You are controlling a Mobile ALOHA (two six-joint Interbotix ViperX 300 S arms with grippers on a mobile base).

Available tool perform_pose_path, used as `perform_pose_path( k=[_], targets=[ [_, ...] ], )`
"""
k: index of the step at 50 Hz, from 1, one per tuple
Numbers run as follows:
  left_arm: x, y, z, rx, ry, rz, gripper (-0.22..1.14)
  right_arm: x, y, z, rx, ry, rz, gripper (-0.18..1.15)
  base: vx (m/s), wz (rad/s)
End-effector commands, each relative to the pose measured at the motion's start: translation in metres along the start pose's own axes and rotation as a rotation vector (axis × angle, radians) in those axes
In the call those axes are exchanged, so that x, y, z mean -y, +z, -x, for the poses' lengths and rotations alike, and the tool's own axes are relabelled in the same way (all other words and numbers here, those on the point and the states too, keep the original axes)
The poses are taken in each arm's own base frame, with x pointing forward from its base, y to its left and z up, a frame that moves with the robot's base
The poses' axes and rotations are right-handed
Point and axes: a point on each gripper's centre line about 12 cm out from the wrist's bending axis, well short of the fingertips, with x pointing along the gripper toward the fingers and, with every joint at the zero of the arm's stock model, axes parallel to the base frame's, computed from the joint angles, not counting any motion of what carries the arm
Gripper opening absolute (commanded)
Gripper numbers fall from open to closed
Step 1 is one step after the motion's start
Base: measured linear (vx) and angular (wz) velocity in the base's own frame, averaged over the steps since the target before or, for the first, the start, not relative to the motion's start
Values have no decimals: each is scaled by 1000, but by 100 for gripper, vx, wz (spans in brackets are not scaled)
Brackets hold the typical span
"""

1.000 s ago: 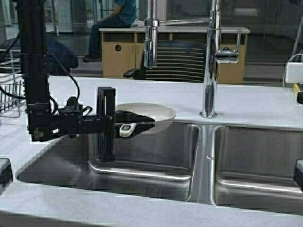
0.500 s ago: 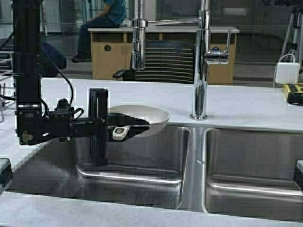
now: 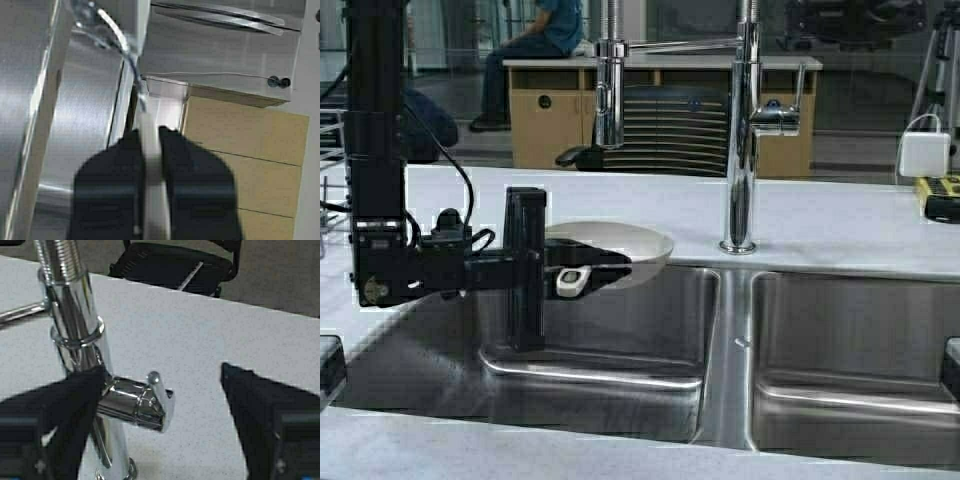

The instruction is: Wash the pan

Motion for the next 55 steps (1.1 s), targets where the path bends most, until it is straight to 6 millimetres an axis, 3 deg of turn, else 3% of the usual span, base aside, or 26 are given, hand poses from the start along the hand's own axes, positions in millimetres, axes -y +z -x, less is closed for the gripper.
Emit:
perform_pose_path(
  k=[1, 32, 55],
  targets=[
    [14, 1, -3, -1, -47, -46, 3, 0, 12, -17, 38, 3, 6, 101, 0, 0],
    [13, 2, -4, 0, -47, -41, 3, 20, -13, -64, -5, -36, -19, 101, 0, 0],
    [8, 2, -3, 1, -38, -35, 3, 68, -35, -53, -47, -196, -245, 101, 0, 0]
  ],
)
